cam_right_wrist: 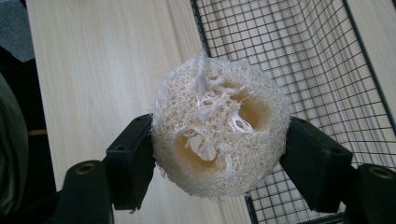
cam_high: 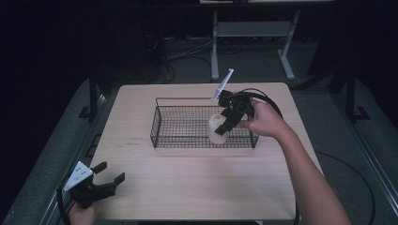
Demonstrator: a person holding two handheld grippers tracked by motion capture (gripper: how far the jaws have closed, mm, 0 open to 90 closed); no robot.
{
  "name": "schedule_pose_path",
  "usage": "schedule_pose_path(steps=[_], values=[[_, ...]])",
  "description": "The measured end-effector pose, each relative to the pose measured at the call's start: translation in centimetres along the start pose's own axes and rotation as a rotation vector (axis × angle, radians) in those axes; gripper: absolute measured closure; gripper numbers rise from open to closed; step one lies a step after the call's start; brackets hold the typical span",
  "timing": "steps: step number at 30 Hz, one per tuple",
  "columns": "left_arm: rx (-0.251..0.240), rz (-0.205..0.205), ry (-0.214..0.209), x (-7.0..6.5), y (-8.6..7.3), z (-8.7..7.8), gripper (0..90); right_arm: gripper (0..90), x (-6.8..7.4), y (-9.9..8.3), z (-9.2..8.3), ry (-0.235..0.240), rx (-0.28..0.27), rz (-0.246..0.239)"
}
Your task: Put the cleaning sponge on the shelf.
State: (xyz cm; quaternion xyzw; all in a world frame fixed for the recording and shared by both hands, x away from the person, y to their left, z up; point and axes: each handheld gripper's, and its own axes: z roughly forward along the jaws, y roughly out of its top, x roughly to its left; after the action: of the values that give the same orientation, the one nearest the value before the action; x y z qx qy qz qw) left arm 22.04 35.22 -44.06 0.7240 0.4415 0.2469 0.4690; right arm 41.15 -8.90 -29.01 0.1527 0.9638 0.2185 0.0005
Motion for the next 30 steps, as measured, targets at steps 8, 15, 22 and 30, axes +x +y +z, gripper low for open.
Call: schedule_pose_path(steps=[8,15,22,30], values=[[0.005,0.006,-0.001,0.0,0.0,0.0,13.9,29.2,-1.1,0.2,0.1,-0.004,-0.01,0.027],[0.005,0.007,0.001,0.0,0.0,0.0,13.9,29.2,-2.4,-0.2,0.3,-0.01,-0.016,0.055],[0.004,0.009,0.002,0.0,0.0,0.0,13.9,29.2,-3.4,-0.5,0.5,-0.011,-0.021,0.095],[0.004,0.009,0.0,0.0,0.0,0.0,13.9,29.2,-4.3,-0.7,1.0,-0.012,-0.018,0.116]])
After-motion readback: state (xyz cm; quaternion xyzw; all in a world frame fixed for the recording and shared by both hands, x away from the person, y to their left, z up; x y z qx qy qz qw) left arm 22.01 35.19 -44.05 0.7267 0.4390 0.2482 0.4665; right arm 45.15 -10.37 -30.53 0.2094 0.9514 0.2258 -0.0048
